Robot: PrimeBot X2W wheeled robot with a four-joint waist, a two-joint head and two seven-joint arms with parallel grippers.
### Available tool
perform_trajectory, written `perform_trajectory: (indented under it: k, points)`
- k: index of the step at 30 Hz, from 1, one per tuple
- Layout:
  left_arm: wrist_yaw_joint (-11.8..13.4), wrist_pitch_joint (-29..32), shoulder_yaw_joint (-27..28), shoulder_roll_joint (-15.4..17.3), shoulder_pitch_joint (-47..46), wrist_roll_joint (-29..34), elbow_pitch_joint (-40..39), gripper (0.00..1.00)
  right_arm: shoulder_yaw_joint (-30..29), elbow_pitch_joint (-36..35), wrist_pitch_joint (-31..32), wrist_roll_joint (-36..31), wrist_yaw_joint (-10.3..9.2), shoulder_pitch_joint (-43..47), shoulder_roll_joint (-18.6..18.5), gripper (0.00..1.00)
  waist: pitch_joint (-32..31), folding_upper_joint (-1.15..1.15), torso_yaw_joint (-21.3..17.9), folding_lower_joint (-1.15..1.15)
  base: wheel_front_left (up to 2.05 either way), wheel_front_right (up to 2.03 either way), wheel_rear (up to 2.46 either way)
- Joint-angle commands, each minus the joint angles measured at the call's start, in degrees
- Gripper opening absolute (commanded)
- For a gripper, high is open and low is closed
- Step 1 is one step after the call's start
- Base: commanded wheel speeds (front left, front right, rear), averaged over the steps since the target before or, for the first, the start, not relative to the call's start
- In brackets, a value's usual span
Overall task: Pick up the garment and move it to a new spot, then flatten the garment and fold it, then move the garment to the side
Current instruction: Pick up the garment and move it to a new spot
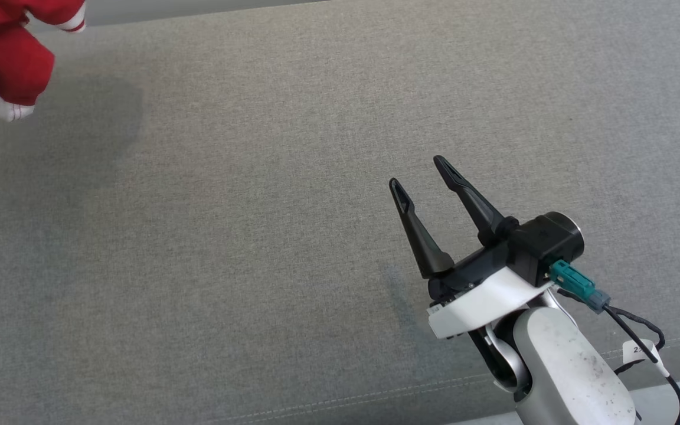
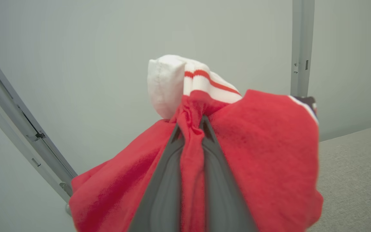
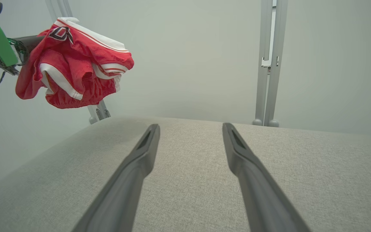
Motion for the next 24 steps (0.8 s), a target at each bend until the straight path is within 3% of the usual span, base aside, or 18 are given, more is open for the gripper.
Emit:
perform_trajectory:
  k: [1,10,16,24]
  points:
    - [-0.06,-0.11,-0.33,-0.47,-0.99,-0.26,-1.04,0.0,-0.24,0.24,-0.42,0.48,-0.01,0.59,-0.19,1.0,-0.59,0.0,-0.64,0.0,0.0,0.0,0.0]
    - [1.1,2.74,-3.63,-4.53,1.14,0.2,-12.09,0.0,-1.22,1.36,-2.08,1.55,-0.01,0.23,-0.17,1.0,-1.44,0.0,-3.48,0.0,0.0,0.0,0.0]
    - [3.18,4.38,-6.29,-8.9,3.4,0.0,-19.96,0.0,-2.1,1.71,-3.05,1.98,-0.01,0.36,-0.17,1.0,-1.02,0.0,-6.29,0.0,0.0,0.0,0.0]
    - [5.12,4.21,-9.81,-14.71,7.72,-0.51,-23.21,0.0,-3.18,1.95,-3.65,2.03,-0.02,0.39,-0.16,1.0,0.3,0.0,-8.59,0.0,0.0,0.0,0.0]
